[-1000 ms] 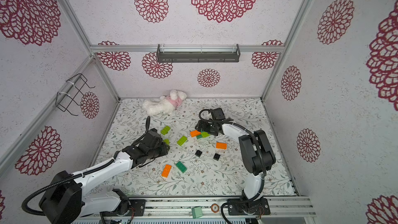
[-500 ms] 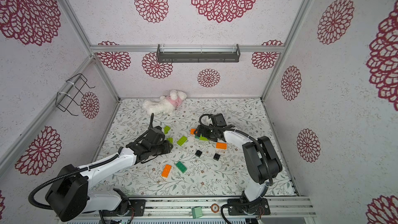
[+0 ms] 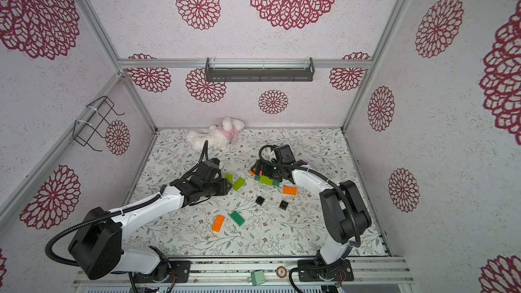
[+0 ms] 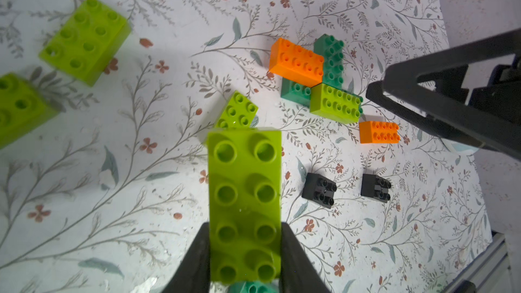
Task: Assemble a small pinwheel with lego
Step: Adjust the lego brick at the center of the board, then place the lego brick at the center of the board.
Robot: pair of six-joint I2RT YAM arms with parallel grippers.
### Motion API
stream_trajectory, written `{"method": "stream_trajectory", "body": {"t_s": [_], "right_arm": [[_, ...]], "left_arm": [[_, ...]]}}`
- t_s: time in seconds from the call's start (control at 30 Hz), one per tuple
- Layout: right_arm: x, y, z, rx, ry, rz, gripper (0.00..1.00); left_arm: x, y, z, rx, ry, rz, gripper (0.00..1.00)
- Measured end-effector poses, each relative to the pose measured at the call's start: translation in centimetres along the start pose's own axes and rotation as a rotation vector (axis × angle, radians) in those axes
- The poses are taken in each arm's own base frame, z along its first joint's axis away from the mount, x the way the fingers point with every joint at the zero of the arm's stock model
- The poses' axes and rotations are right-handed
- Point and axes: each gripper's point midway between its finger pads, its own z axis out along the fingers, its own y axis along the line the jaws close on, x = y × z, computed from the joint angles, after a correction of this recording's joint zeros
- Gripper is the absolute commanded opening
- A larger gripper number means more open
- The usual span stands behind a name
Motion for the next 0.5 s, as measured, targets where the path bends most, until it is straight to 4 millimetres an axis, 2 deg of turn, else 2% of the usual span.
{"method": "stream_trajectory", "body": {"t_s": [0.2, 0.33, 0.5], "right_arm": [[-2.0, -0.5, -0.9, 0.003, -0.045, 0.007, 0.99], [-2.7, -1.1, -1.2, 0.01, -0.059, 0.012, 0.99], [-2.5, -1.6, -1.5, 0.017, -0.06, 0.012, 0.99]], "left_arm": [[0.6, -2.6, 3.1, 0.002, 0.061, 0.133, 0.19], [2.0, -3.9, 5.3, -0.022, 0.109, 0.232, 0.19], [4.5, -3.5, 7.3, -0.063, 0.192, 0.308, 0.21]]}}
